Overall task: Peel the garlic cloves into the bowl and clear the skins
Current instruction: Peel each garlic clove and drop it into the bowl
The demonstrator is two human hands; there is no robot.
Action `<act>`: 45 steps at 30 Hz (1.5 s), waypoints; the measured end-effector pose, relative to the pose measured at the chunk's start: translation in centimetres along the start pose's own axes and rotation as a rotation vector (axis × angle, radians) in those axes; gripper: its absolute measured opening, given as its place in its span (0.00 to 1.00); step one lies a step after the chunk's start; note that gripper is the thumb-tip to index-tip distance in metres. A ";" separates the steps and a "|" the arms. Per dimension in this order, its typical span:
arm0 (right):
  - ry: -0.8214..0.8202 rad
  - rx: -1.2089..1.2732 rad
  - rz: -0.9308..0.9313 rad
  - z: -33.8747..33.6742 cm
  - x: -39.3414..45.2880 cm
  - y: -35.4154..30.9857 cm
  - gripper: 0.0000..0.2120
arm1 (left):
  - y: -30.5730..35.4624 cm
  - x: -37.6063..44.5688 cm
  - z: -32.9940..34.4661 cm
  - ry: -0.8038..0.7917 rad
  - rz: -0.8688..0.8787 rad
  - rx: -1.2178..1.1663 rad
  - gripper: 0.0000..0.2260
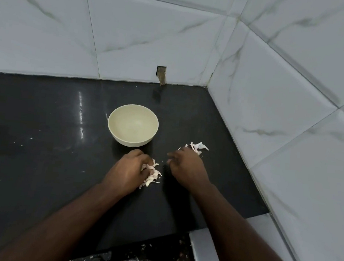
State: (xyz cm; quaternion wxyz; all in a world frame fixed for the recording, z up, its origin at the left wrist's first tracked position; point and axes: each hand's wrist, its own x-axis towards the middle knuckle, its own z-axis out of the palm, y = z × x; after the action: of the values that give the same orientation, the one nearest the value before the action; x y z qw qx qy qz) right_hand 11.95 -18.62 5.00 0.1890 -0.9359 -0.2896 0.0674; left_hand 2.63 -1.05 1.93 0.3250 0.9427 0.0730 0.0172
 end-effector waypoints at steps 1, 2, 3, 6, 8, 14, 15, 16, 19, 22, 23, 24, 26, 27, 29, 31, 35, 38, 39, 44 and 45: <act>-0.048 0.034 -0.039 0.5 -0.2 -0.4 0.11 | -0.1 -0.2 0.0 -0.008 -0.010 0.008 0.10; -0.114 0.066 -0.068 1.1 -0.4 -0.8 0.12 | -0.2 -0.3 -0.1 -0.023 -0.029 0.020 0.13; -0.181 0.086 -0.084 1.6 -0.6 -1.3 0.17 | -0.4 -0.5 -0.2 -0.041 -0.054 0.036 0.16; -0.277 0.064 -0.081 3.1 -0.9 -2.1 0.26 | -0.7 -0.6 -0.2 -0.075 -0.099 0.059 0.19; -0.241 0.044 -0.078 3.5 -0.8 -2.2 0.20 | -0.6 -0.7 -0.2 -0.070 -0.104 0.021 0.16; -0.177 0.000 -0.104 3.0 -0.6 -3.2 0.10 | -0.2 -0.9 -0.8 0.025 -0.113 -0.078 0.11; -0.169 0.002 -0.103 2.9 -0.6 -3.3 0.10 | -0.1 -0.8 -1.0 0.034 -0.115 -0.084 0.11; -0.162 0.007 -0.106 2.7 -0.5 -3.4 0.10 | -0.1 -0.8 -1.1 0.043 -0.110 -0.089 0.11; -0.142 0.055 -0.116 2.3 -0.5 -3.8 0.08 | 0.2 -0.7 -1.4 0.058 -0.103 -0.106 0.12; -0.111 0.108 -0.068 2.5 -0.3 -3.8 0.09 | 0.4 -0.9 -1.6 0.042 -0.100 -0.125 0.12; -0.096 0.110 -0.051 2.6 -0.2 -3.7 0.10 | 0.5 -0.9 -1.8 0.037 -0.090 -0.121 0.11; -0.080 0.110 -0.042 2.6 -0.1 -3.8 0.10 | 0.5 -0.9 -1.9 0.037 -0.080 -0.121 0.11; -0.071 0.124 -0.048 2.3 0.1 -3.9 0.11 | 0.6 -0.9 -2.1 0.037 -0.091 -0.167 0.10; -0.071 0.152 -0.061 2.0 0.1 -4.1 0.11 | 0.7 -0.9 -2.2 0.038 -0.111 -0.208 0.10; -0.053 0.253 -0.061 1.5 -0.1 -4.3 0.12 | 1.0 -0.9 -2.4 0.050 -0.156 -0.277 0.09; -0.015 0.374 0.004 1.3 -0.3 -4.7 0.11 | 1.3 -0.8 -2.6 0.067 -0.203 -0.341 0.07; 0.066 0.588 0.146 1.3 0.0 -4.9 0.06 | 1.0 -0.3 -2.7 0.095 -0.287 -0.522 0.08; -0.008 0.780 0.205 1.0 0.2 -4.8 0.07 | 0.8 -0.1 -2.5 0.123 -0.309 -0.625 0.07; -0.044 0.859 0.233 1.0 0.2 -4.7 0.07 | 0.9 -0.1 -2.5 0.136 -0.313 -0.673 0.06; -0.173 1.071 0.244 0.4 -0.2 -4.5 0.13 | 1.6 0.1 -2.4 0.172 -0.365 -0.917 0.05; -0.184 1.092 0.229 0.3 -0.3 -4.5 0.12 | 1.7 0.1 -2.4 0.171 -0.378 -0.961 0.05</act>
State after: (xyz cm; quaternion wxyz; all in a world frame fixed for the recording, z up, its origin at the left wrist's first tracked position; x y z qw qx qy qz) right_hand 9.32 -15.31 6.48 0.6113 -0.7180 -0.1243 0.3088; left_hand 2.78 -0.89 4.88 0.7112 0.6528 0.2520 0.0667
